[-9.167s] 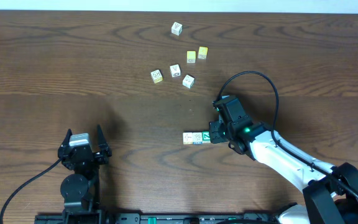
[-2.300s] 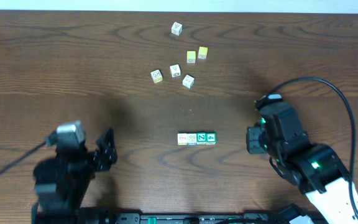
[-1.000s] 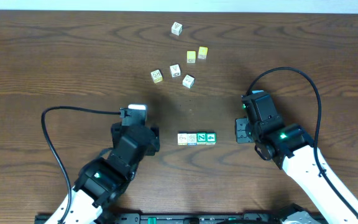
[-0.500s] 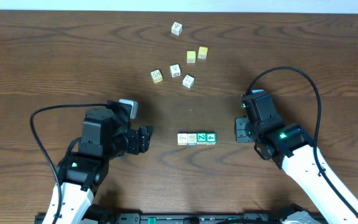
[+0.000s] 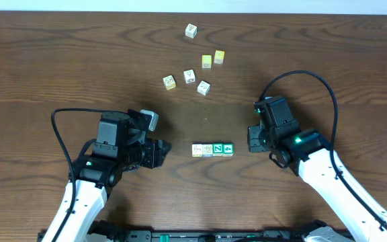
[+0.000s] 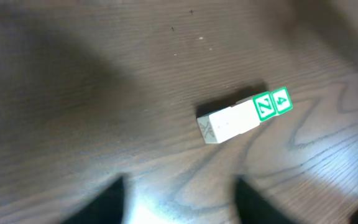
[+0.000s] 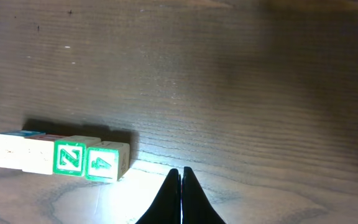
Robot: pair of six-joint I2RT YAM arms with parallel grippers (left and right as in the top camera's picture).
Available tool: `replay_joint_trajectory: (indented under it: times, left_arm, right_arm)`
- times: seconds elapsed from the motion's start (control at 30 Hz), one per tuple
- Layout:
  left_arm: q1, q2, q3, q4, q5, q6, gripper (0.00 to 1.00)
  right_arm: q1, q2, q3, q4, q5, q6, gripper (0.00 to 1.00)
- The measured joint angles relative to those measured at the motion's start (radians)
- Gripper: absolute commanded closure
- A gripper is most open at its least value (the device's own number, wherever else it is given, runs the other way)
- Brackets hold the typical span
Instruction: Lift 4 blocks
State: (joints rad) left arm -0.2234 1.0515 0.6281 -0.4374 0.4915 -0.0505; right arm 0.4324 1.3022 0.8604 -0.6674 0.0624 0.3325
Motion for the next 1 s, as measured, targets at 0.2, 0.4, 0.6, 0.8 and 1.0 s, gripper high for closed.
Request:
replay_joint_trajectory:
  times: [0.2,0.4,0.6,0.8,1.0]
  left_arm:
    - [0.000,0.000,0.000,0.038,-0.005,0.006,0.93]
    - [0.000,0.000,0.000,0.020,-0.005,0.003,0.93]
    - [0.000,0.000,0.000,-0.010,-0.021,-0.005,0.93]
    - [0.000,0.018,0.000,0.000,-0.105,-0.055,0.93]
    - [-0.028,0.137,0.000,0.055,-0.125,-0.085,0.93]
  right_arm:
    - [0.000,0.000,0.000,0.000,-0.004,0.000,0.99]
    - [-0.019,0.000,0.000,-0.001,-0.019,0.002,0.99]
    - [-0.080,0.000,-0.001,-0.004,-0.085,0.015,0.99]
    - [-0.096,0.000,-0.001,-0.001,-0.148,0.019,0.99]
    - [-0.096,0.003,-0.001,-0.005,-0.161,0.020,0.99]
